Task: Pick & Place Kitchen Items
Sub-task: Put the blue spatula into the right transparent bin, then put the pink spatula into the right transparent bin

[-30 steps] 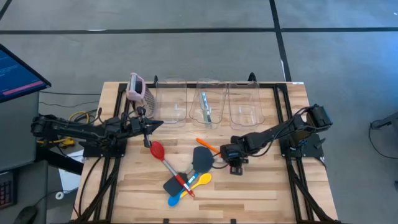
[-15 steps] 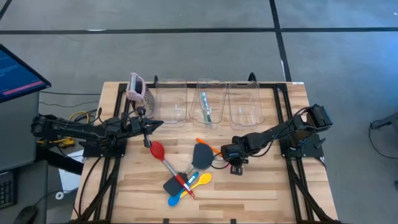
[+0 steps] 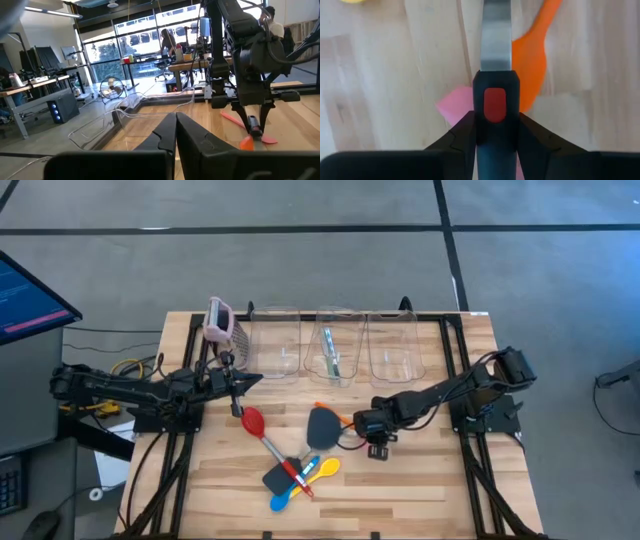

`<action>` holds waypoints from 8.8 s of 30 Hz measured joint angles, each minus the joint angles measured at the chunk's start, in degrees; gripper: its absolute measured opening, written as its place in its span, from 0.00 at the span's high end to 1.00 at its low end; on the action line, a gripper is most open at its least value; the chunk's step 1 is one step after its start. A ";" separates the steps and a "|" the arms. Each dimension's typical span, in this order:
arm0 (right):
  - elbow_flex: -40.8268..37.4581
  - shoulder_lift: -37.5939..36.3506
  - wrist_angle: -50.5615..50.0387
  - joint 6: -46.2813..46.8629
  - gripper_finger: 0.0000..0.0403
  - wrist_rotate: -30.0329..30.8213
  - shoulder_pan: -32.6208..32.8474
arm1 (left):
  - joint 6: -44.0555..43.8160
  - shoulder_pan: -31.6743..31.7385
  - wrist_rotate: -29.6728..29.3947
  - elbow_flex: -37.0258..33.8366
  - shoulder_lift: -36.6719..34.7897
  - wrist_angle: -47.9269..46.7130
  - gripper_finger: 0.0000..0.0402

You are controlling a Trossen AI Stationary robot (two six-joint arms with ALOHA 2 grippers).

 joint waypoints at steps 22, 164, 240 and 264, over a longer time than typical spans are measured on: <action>8.84 -22.51 -5.63 -2.65 0.75 21.86 0.11 | 0.01 0.01 -0.17 0.04 0.00 0.00 0.99; 1.80 -21.57 7.05 -2.71 0.94 41.67 12.09 | 0.02 0.00 -0.86 0.00 0.00 0.02 0.99; 1.79 -7.04 -13.55 -10.68 1.00 -10.79 -7.52 | -0.01 -0.01 -0.60 0.00 0.11 0.94 0.99; 1.88 -1.11 -9.41 -16.31 0.98 -15.99 -11.04 | -0.01 -0.01 -0.63 0.00 0.11 1.07 0.99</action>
